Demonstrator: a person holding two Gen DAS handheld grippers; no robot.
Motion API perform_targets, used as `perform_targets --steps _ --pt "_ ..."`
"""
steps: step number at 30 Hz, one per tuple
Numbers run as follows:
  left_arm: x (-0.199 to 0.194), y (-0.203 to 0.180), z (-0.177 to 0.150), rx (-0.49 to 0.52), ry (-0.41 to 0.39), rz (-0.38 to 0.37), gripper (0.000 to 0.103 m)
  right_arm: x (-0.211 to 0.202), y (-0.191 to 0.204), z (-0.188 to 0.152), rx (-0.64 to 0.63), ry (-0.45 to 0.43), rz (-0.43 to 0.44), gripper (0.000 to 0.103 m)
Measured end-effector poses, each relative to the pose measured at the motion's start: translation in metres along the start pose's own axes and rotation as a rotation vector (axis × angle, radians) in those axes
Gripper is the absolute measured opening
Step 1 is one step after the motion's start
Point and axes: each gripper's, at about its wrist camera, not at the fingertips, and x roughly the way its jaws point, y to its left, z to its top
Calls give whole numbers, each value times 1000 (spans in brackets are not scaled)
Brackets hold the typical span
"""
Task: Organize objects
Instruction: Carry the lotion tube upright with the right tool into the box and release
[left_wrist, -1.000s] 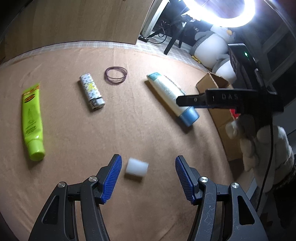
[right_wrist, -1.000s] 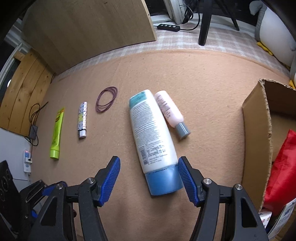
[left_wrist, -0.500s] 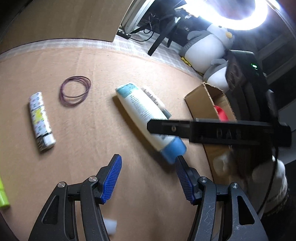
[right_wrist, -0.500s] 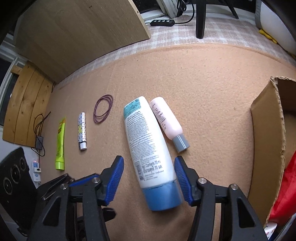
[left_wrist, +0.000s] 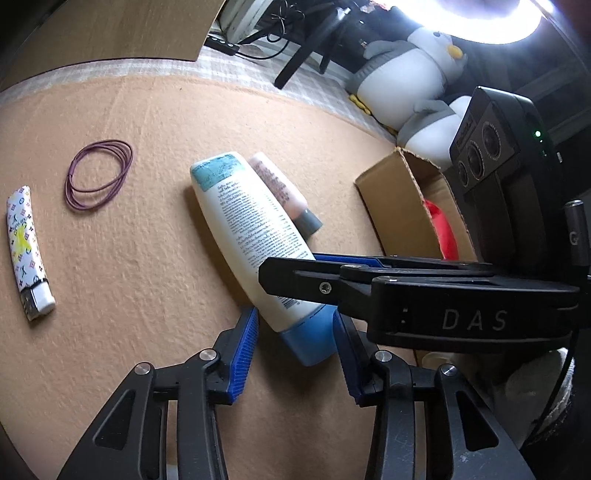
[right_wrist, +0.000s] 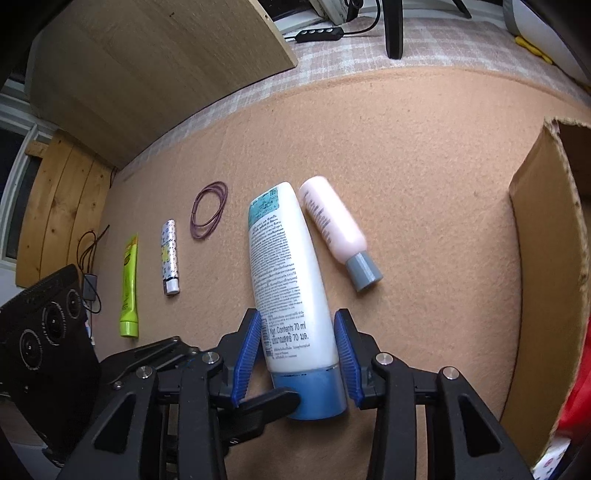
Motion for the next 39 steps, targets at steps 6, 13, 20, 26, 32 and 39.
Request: perform_targets --steps 6,13,20,26,32,39 --pt "-6 -1 -18 9 17 -13 44 -2 1 -20 5 -2 11 37" --pt "-18 -20 -58 74 40 24 44 -6 8 -56 13 -18 17 37" --pt "-33 -25 -103 65 65 1 44 -11 9 -110 73 -39 72 37" --pt "-38 -25 -117 67 46 34 45 -11 16 -136 78 -32 100 35" --pt "-33 -26 -116 59 35 51 53 -12 24 -135 5 -26 56 35" --pt "-29 -28 -117 56 32 44 53 -14 22 -135 -34 -7 44 36"
